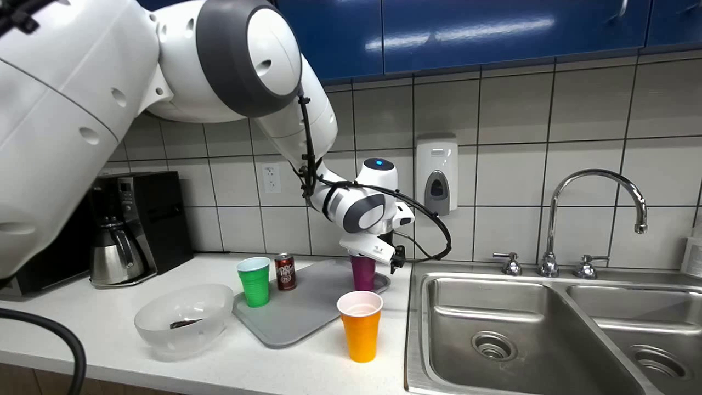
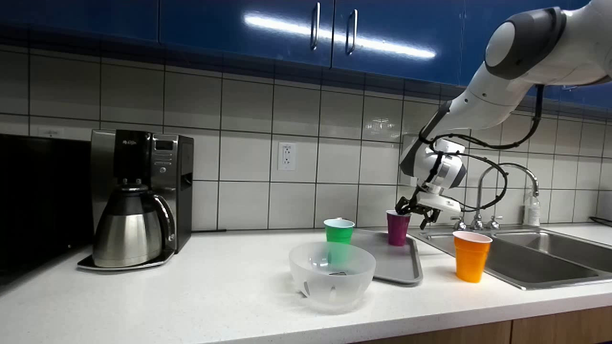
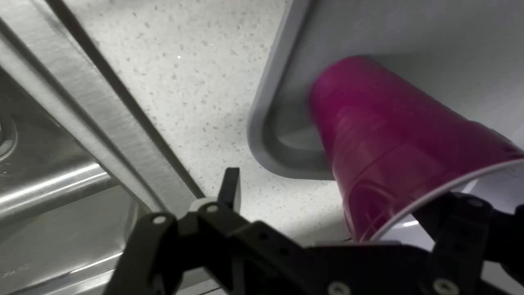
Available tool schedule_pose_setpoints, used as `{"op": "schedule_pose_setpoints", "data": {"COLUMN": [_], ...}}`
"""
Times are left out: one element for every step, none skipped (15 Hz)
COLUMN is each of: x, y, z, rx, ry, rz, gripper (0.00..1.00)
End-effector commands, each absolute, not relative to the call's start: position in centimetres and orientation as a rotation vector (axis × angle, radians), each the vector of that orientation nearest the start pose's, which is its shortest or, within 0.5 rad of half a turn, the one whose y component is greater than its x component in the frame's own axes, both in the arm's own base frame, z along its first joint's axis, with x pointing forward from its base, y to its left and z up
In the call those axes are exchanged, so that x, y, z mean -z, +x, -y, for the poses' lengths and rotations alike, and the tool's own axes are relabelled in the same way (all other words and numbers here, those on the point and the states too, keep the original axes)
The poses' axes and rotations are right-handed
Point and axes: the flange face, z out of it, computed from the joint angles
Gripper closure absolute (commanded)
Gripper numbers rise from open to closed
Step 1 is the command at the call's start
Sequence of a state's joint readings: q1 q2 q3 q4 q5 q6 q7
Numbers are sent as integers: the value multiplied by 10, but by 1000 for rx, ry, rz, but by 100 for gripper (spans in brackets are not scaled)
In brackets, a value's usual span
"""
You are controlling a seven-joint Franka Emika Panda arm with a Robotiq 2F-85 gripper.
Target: Remove the cups from the tray.
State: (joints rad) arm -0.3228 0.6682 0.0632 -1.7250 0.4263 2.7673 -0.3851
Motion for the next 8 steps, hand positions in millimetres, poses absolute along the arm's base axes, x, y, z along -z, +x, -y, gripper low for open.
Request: {"op": "schedule_pose_setpoints", "data": {"x": [-232,-231,-230,-230,-229,-230,-230,-230], "y": [682,683,684,685,685,686,686,686], "z": [207,206,206,205,204,204,203,202], "rx": [639,639,639,641,641,642,643,643], "ry": [-2904,-2905,-2906,-2906,-2908,-2909,-2909,-2911], "rz": [-367,-363,-358,-354,-349,-346,-341,-337], "gripper": [26,35,42,51,58,67,73,80]}}
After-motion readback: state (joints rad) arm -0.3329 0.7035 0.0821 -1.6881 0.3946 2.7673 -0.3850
